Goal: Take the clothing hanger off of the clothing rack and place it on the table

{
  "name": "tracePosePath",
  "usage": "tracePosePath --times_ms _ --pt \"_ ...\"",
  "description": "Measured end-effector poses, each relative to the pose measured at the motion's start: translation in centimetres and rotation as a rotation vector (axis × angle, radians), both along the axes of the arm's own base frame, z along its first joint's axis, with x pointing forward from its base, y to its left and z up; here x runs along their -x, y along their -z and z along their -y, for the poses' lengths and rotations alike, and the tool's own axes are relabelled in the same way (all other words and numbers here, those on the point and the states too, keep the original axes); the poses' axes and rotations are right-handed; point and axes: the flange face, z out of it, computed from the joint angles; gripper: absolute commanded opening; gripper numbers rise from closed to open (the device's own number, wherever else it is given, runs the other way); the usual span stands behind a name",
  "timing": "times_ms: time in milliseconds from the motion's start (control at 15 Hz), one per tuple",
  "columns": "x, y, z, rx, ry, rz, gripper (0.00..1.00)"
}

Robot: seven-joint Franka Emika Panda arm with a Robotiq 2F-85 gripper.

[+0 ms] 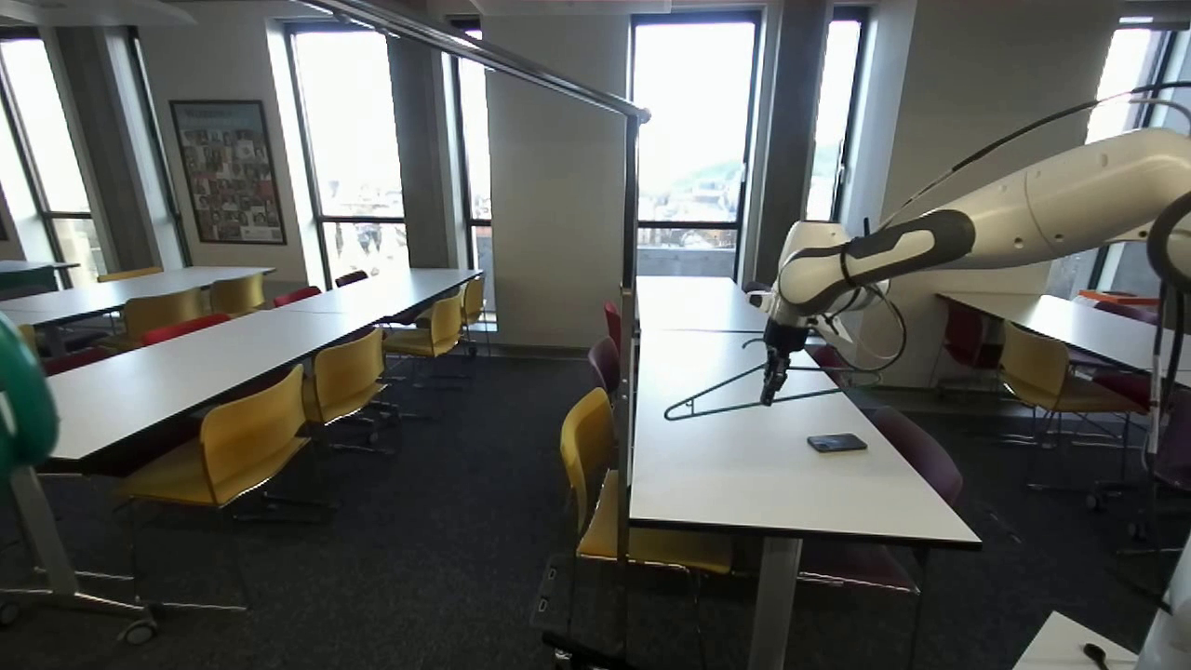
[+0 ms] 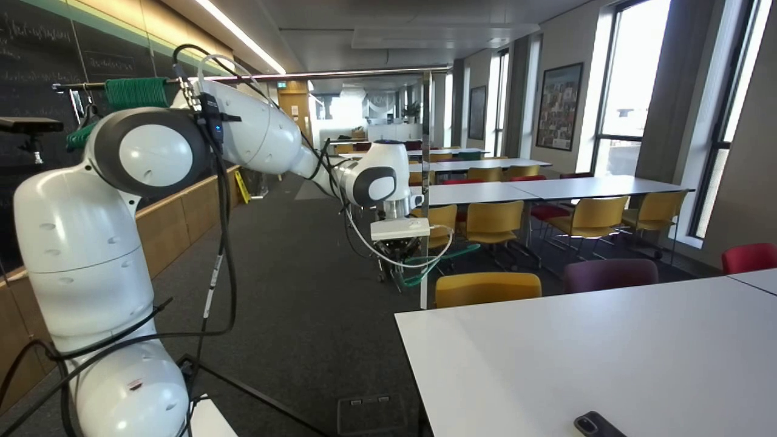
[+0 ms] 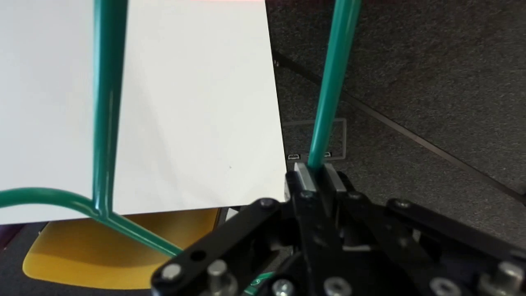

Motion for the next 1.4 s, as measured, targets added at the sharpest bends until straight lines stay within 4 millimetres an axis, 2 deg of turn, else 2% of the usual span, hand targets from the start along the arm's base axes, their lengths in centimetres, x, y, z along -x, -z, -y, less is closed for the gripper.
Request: tracePosePath --times_ms 333,733,1067,1400 --pt "-1.9 6.0 4.3 -0.077 0.105 0.000 0.02" --pt "-3.0 12.5 9.4 -0.175 0.144 -0.068 0.02" --pt "-3.7 15.5 13.0 -0.201 0.164 -0.094 0.02" --pt "-4.2 18.1 14.0 -0.142 0.131 -0.135 0.02"
